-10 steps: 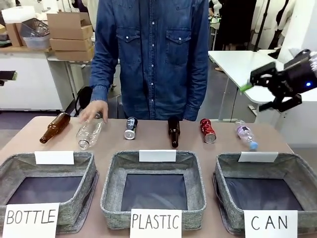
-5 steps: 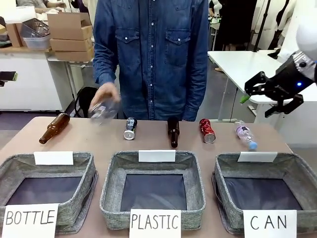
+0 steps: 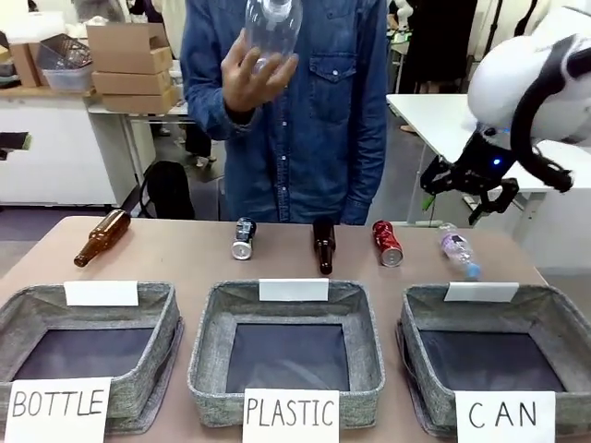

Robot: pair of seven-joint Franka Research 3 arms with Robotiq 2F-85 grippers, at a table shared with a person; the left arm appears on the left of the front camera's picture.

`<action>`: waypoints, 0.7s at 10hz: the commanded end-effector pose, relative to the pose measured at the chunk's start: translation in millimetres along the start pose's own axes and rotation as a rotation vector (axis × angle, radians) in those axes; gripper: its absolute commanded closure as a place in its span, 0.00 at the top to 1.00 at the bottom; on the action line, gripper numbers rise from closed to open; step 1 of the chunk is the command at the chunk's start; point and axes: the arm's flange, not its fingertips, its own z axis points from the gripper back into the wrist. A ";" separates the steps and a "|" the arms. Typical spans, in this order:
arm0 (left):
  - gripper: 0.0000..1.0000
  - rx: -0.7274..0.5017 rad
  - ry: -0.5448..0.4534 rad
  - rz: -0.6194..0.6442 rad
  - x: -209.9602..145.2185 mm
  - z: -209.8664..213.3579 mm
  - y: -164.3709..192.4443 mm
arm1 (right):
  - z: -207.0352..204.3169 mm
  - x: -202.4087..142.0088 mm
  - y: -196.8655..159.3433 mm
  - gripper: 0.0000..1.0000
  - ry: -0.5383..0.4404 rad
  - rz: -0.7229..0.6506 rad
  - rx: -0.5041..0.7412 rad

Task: Sort the can waste into the basket.
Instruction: Pick up the can waste from the table and place it in the right Fabric basket.

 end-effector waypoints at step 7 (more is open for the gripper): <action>1.00 -0.008 0.015 -0.026 -1.0 1.7 -2.4 | -150.8 102.5 62.3 1.00 0.119 0.036 -0.054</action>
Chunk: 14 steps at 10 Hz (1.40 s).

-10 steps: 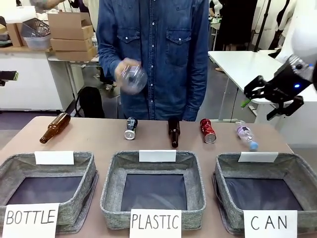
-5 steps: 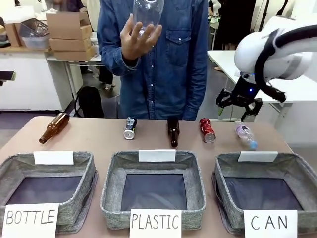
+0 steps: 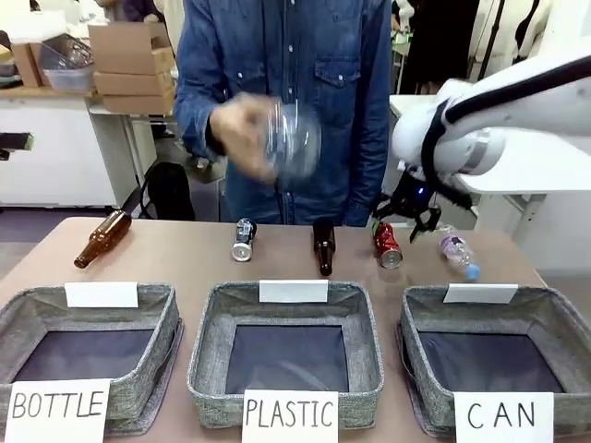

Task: Sort the can waste into the basket.
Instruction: Pick up the can waste from the table and place it in the right Fabric basket.

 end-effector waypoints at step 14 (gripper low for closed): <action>1.00 -0.008 0.014 -0.024 -1.8 1.3 -2.2 | -41.4 25.6 15.2 0.13 0.037 -0.019 -0.177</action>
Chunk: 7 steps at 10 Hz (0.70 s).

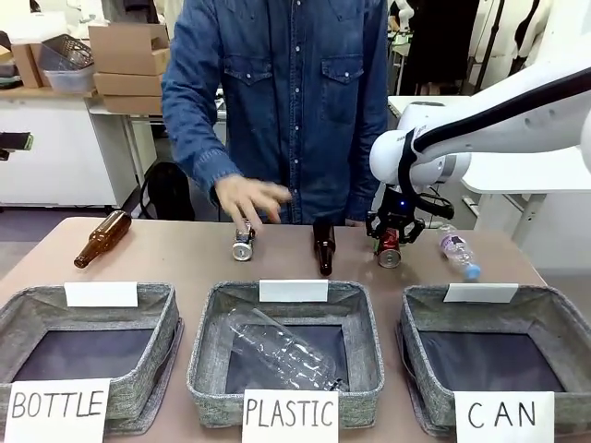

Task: Sort the can waste into the basket.
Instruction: Pick up the can waste from the table and place it in the right Fabric basket.

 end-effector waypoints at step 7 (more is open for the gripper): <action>1.00 -0.009 0.014 -0.024 -1.9 0.9 -2.0 | 38.0 -10.9 -16.7 0.00 -0.010 0.046 -0.017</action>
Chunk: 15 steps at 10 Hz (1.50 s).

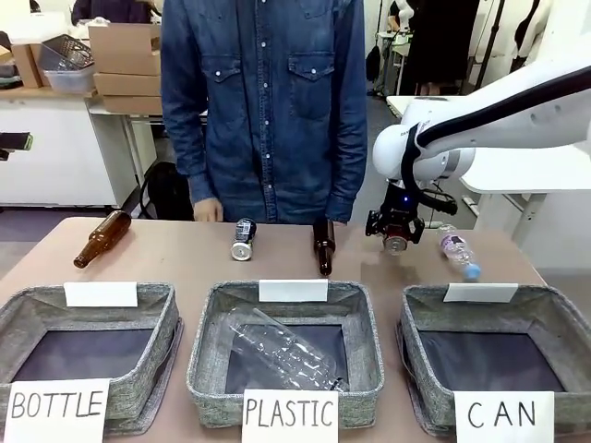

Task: Sort the can waste into the basket.
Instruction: Pick up the can waste from the table and place it in the right Fabric basket.

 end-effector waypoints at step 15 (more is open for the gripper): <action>1.00 -0.009 0.014 -0.024 -1.9 0.9 -2.0 | 155.2 -319.7 -163.3 0.00 0.136 0.201 -0.069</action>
